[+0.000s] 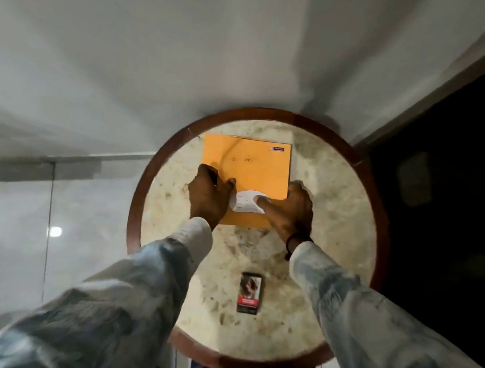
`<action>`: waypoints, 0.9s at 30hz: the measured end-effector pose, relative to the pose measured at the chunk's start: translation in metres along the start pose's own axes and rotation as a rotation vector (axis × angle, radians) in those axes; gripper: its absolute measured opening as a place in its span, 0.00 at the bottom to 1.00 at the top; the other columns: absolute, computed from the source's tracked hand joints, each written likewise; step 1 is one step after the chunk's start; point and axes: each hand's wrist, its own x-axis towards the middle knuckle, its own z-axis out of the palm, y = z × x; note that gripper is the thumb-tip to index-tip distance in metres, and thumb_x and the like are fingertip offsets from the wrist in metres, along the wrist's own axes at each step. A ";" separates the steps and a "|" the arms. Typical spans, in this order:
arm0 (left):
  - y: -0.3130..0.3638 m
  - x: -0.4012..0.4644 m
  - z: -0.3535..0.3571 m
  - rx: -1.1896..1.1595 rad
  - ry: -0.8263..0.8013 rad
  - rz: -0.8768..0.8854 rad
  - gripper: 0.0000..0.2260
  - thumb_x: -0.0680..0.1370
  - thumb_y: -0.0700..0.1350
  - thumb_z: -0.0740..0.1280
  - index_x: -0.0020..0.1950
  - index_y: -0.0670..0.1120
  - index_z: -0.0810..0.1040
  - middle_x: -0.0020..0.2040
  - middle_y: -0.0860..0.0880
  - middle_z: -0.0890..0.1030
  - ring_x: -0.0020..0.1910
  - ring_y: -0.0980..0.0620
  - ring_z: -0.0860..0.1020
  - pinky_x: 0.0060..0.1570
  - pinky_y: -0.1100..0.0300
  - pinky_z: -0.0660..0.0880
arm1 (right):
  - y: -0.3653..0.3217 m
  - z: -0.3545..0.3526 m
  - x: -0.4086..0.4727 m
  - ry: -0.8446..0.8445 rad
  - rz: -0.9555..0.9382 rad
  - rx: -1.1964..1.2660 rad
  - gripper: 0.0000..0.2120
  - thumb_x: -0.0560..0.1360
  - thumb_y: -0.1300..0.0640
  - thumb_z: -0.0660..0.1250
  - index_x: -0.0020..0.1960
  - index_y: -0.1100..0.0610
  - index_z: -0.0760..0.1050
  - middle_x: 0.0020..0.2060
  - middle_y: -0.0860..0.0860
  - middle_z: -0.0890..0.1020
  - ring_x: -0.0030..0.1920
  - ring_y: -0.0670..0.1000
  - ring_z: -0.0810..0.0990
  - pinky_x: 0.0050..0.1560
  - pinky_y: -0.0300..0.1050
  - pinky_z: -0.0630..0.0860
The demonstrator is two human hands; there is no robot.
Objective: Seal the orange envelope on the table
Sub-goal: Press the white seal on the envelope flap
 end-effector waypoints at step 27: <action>-0.047 0.025 -0.040 -0.154 -0.048 0.449 0.10 0.82 0.53 0.65 0.60 0.56 0.65 0.48 0.61 0.79 0.45 0.62 0.80 0.44 0.64 0.78 | -0.057 0.017 0.006 0.312 -0.478 0.293 0.16 0.74 0.61 0.74 0.61 0.63 0.80 0.54 0.57 0.86 0.55 0.56 0.85 0.55 0.53 0.83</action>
